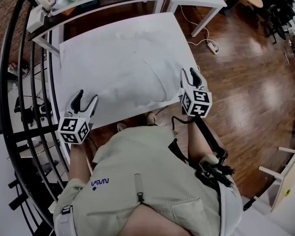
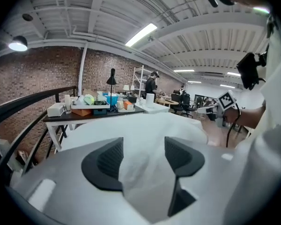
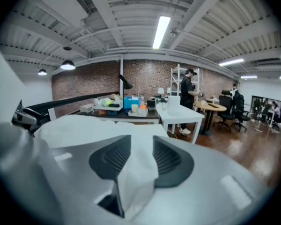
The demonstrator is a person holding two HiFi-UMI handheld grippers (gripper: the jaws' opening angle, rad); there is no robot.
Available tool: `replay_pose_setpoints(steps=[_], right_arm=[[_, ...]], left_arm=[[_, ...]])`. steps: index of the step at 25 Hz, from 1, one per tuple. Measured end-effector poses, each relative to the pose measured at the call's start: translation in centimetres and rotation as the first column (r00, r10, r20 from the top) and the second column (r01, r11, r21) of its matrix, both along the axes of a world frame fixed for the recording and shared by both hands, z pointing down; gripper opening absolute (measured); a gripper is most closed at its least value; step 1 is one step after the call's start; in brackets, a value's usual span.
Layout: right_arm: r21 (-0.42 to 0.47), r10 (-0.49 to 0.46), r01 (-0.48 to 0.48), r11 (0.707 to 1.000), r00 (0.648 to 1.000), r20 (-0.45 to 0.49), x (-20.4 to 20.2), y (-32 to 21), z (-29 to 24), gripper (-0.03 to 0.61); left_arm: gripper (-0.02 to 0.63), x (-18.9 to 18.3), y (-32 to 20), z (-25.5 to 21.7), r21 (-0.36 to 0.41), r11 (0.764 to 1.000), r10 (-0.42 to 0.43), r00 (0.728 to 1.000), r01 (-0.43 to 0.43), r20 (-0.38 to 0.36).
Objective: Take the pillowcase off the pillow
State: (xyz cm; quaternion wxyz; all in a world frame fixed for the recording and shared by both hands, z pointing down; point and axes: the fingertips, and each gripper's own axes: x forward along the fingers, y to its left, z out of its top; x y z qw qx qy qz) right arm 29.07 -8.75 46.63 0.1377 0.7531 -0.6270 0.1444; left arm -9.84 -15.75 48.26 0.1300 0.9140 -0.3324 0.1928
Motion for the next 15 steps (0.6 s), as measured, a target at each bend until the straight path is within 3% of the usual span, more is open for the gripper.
replay_pose_setpoints(steps=[3,6,10,13,15], right_arm=[[0.036,-0.061,0.061,0.997,0.998,-0.014,-0.5,-3.0,-1.9,0.146],[0.010,-0.146,0.146,0.989,0.989,-0.030,-1.1,-7.2,-2.0,0.155],[-0.062,-0.240,0.241,0.969,0.971,0.016,-1.9,-13.5,-0.9,0.170],[-0.130,-0.259,0.263,0.956,0.965,0.044,-1.7,-17.5,0.4,0.226],[-0.222,-0.259,0.266,0.938,0.964,0.057,-1.5,-19.3,2.7,0.262]], left_arm=[[0.294,2.1,-1.5,-2.3,0.047,0.998,0.045,0.999,-0.044,-0.023],[0.328,4.8,-4.5,-3.0,0.064,0.993,0.096,0.995,-0.096,0.000],[0.394,9.1,-8.3,-1.7,-0.041,0.977,0.211,0.977,-0.209,0.044],[0.423,11.4,-10.7,1.0,-0.118,0.958,0.277,0.947,-0.260,0.163],[0.426,12.2,-11.4,3.5,-0.179,0.945,0.313,0.920,-0.275,0.238]])
